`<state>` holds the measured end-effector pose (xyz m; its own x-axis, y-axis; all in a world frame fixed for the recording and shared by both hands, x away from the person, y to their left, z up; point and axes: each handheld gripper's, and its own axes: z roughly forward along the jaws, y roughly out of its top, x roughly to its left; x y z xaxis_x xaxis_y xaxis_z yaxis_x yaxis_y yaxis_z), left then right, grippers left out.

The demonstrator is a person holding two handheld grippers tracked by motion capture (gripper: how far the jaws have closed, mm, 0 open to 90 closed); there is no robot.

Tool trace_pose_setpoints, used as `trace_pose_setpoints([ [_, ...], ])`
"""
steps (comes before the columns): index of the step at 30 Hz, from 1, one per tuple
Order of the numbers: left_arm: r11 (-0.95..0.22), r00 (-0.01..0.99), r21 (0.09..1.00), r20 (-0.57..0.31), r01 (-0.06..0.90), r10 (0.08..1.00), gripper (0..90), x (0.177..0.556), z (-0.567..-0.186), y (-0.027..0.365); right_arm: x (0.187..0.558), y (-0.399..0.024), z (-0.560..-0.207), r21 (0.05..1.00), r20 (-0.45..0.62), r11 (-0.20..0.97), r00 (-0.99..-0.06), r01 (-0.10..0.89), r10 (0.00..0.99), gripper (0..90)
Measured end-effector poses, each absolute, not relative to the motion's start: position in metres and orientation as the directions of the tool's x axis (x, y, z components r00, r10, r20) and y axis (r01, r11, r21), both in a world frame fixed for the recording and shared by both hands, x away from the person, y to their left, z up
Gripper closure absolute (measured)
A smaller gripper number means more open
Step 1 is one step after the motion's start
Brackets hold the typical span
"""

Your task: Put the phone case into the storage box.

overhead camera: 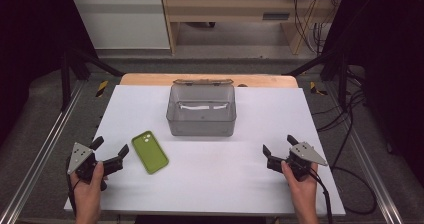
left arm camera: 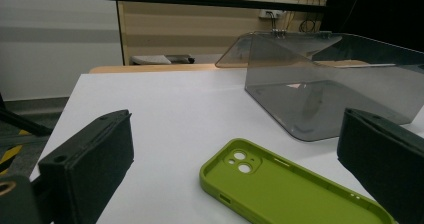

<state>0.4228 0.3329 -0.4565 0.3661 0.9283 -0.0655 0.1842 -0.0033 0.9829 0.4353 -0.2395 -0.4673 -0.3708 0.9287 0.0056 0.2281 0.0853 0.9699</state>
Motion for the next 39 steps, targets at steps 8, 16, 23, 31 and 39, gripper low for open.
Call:
trace_pose_setpoints([
  [8,-0.003,0.377,0.983,-0.067,0.182,0.924,1.3,0.424,-0.457,0.331,0.437,-0.239,-0.469,0.959,0.022,0.086,-0.374,0.272,0.927,5.1],
  [16,-0.001,0.369,0.983,-0.068,0.184,0.927,1.3,0.425,-0.458,0.332,0.436,-0.238,-0.467,0.958,0.044,0.066,-0.37,0.28,0.928,3.5],
  [23,-0.01,0.386,0.982,-0.065,0.19,0.92,1.4,0.424,-0.457,0.329,0.437,-0.234,-0.469,0.956,0.025,0.089,-0.38,0.28,0.925,3.5],
  [31,-0.038,0.4,0.978,-0.049,0.206,0.915,1.4,0.425,-0.455,0.322,0.437,-0.233,-0.469,0.953,0.014,0.104,-0.381,0.285,0.924,3.5],
  [39,-0.072,0.426,0.97,-0.034,0.231,0.904,1.4,0.427,-0.456,0.314,0.437,-0.234,-0.47,0.95,0.005,0.112,-0.375,0.29,0.927,3.4],
])
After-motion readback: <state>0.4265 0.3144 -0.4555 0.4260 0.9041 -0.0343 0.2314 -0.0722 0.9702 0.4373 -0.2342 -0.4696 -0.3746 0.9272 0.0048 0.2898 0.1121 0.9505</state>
